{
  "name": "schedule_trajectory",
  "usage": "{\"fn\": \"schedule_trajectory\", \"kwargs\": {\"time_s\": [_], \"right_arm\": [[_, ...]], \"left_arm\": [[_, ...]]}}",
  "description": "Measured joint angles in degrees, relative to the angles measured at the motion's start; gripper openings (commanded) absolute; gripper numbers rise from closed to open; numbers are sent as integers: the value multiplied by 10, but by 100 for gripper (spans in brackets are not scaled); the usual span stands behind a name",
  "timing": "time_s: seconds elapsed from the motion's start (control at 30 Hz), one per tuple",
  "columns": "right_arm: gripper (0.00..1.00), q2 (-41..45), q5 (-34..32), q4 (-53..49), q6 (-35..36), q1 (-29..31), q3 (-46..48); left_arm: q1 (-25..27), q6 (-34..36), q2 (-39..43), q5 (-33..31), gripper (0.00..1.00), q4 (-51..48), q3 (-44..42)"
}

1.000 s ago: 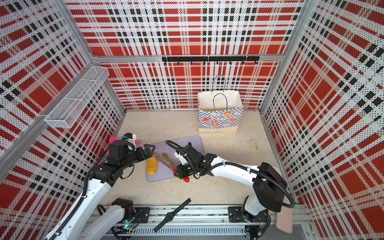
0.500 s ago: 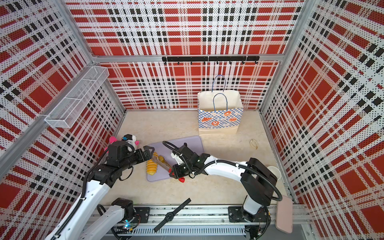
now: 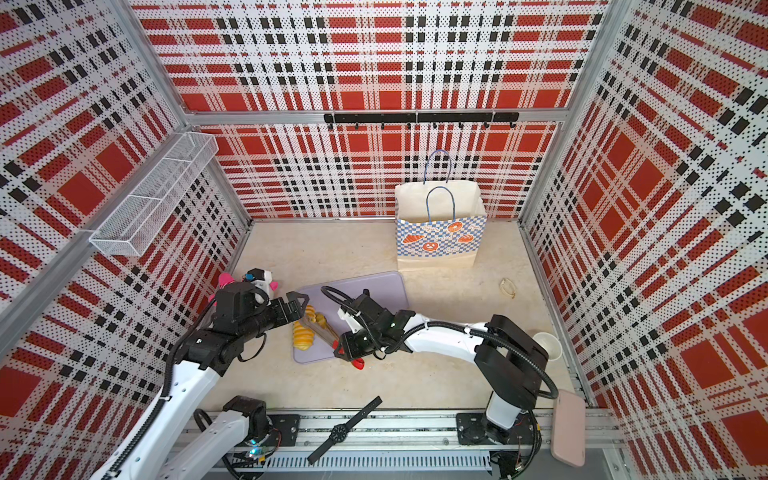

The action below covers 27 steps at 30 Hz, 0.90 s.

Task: Place the fake bread into the paper bag
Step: 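Lift the roll toward the bag with right tongs while left gripper draws back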

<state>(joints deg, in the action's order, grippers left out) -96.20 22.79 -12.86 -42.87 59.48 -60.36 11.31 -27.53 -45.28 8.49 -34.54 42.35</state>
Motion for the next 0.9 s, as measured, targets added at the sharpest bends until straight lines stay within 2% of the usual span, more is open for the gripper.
{"fn": "schedule_trajectory", "kwargs": {"time_s": [0.17, 0.33, 0.63, 0.73, 0.9], "right_arm": [[35, -22, 2, 3, -1, 2, -5], [25, -38, -1, 2, 0, 4, -27], [18, -36, -21, -6, 8, 4, -28], [17, -16, -32, 2, 12, 2, -9], [16, 69, -61, 6, 24, -14, 57]], "left_arm": [[0, 0, 0, 0, 98, 0, 0], [0, 0, 0, 0, 98, 0, 0], [0, 0, 0, 1, 98, 2, 0], [0, -3, 0, 3, 98, 6, 0], [0, -16, 0, 24, 98, 34, -3]]}}
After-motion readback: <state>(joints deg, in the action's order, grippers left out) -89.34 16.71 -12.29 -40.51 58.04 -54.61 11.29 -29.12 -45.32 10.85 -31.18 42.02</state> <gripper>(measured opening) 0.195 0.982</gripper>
